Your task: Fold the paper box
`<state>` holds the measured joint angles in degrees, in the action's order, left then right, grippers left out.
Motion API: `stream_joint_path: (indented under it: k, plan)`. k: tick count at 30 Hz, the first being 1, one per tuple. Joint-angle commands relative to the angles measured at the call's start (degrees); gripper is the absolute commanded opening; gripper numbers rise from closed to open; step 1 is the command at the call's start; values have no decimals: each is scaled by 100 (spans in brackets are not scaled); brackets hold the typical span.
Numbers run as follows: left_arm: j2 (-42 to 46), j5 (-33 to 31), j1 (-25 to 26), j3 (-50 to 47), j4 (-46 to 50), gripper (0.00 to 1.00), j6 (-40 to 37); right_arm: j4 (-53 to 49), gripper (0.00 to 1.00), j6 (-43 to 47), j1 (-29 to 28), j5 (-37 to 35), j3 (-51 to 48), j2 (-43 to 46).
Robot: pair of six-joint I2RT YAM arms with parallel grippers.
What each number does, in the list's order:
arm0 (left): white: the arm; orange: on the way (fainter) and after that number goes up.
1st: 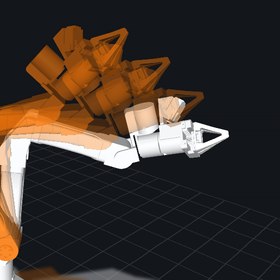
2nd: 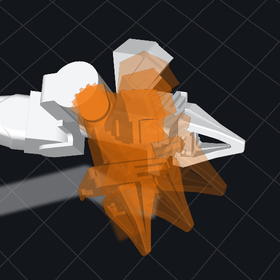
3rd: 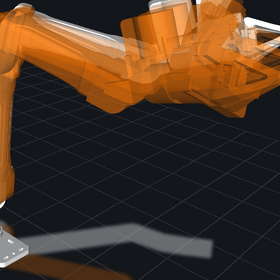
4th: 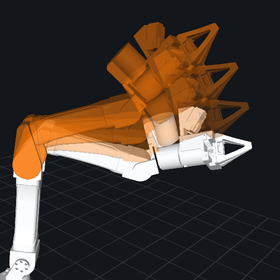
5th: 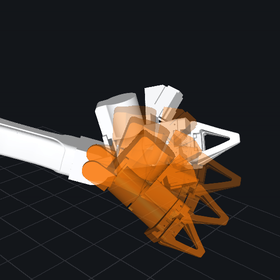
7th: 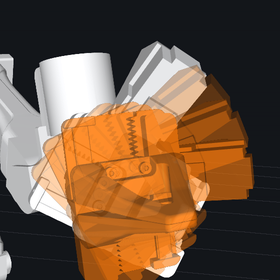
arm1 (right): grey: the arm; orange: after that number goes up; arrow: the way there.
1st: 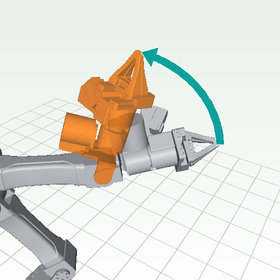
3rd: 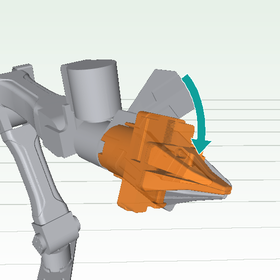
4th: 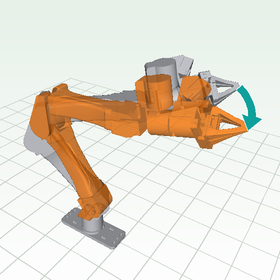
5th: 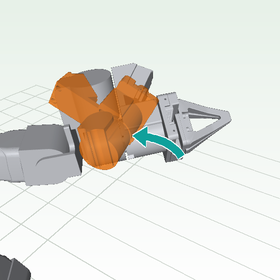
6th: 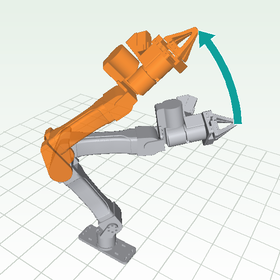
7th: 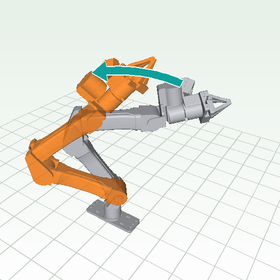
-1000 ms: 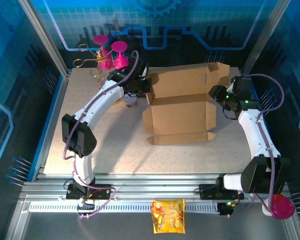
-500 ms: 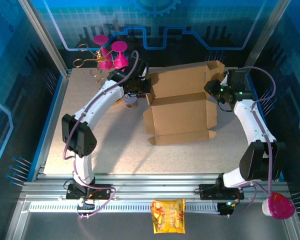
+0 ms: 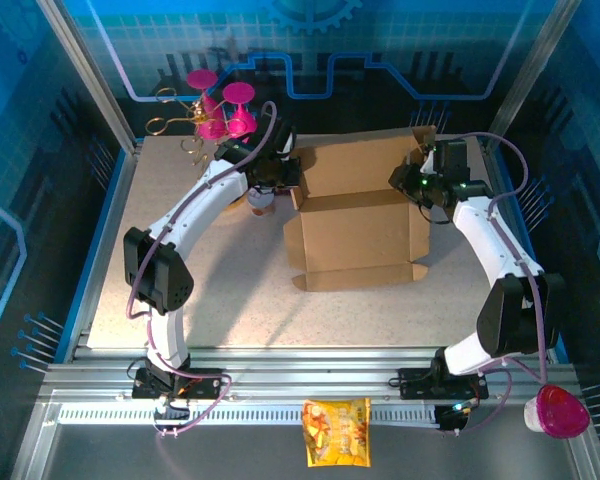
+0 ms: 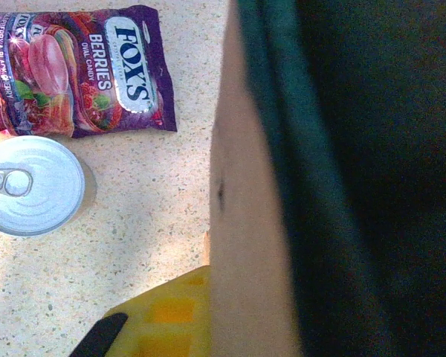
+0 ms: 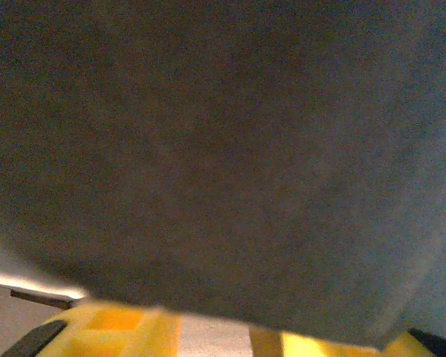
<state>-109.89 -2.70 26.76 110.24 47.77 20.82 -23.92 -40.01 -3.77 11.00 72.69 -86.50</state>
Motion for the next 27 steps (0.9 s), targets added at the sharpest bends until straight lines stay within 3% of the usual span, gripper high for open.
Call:
stream_joint_path:
  k: [1,7,14,19,22,27]
  plan:
    - [-24,224,-39,190,-75,0,36,119,37,130,-63,188,-61,8]
    - [-59,193,-76,192,-15,0,-127,46,41,466,86,167,346,641]
    - [-50,166,-110,239,43,0,-275,155,53,761,635,-937,143,1515]
    - [-50,193,-115,326,142,0,-389,603,56,1460,1375,-182,163,1367]
    - [-85,299,-153,412,234,0,-427,861,56,2057,1637,1144,258,941]
    - [-165,371,-207,588,486,0,-534,643,57,2771,1596,1286,274,784]
